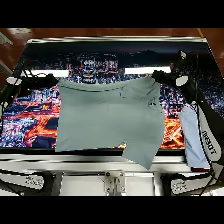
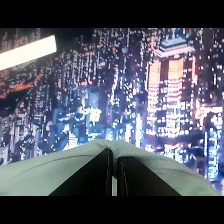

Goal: Fold the shirts.

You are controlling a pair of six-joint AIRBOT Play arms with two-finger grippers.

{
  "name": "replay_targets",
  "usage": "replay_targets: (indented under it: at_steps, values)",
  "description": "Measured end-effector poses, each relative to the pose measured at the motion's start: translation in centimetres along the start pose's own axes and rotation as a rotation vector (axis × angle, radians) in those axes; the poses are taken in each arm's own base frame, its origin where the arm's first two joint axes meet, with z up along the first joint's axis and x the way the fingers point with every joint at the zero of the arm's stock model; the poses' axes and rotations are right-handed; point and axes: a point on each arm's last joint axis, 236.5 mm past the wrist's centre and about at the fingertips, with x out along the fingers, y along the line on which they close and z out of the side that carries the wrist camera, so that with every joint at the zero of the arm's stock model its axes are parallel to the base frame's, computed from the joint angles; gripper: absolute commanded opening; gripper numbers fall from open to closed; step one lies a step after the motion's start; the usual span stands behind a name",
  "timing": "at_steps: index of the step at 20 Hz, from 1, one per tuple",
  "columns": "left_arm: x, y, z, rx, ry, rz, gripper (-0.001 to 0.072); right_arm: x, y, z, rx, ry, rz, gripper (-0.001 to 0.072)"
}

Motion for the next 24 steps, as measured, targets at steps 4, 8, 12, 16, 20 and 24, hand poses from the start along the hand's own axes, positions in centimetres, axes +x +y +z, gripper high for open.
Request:
replay_targets:
  at_steps: [4,8,12,16,20,24]
  values:
    - [1.3,0.4,-1.7,0.000,0.051,-0.007,0.0032,0.8,-0.5,-1.3,0.039,0.036,-0.005,0.0069]
    - [0.7,1.3,-2.6,-0.025,0.104,-0.024,0.0033,-0.2,-1.7,-2.9,0.010,0.134,-0.020,0.0069]
    - [-0.5,1.9,-4.2,-0.071,0.190,-0.061,0.0033,-1.8,-3.8,-5.3,0.041,0.269,-0.050,0.0068]
    - [-1.3,2.1,-6.3,-0.117,0.287,-0.068,0.0033,-3.1,-5.1,-7.8,0.095,0.392,-0.084,0.0068]
    - [-1.8,2.8,-9.1,-0.176,0.403,-0.041,0.0033,-4.1,-5.7,-11.1,0.151,0.530,-0.112,0.0069]
    - [-2.4,3.7,-11.8,-0.245,0.508,0.003,0.0033,-5.2,-6.0,-13.9,0.192,0.657,-0.133,0.0069]
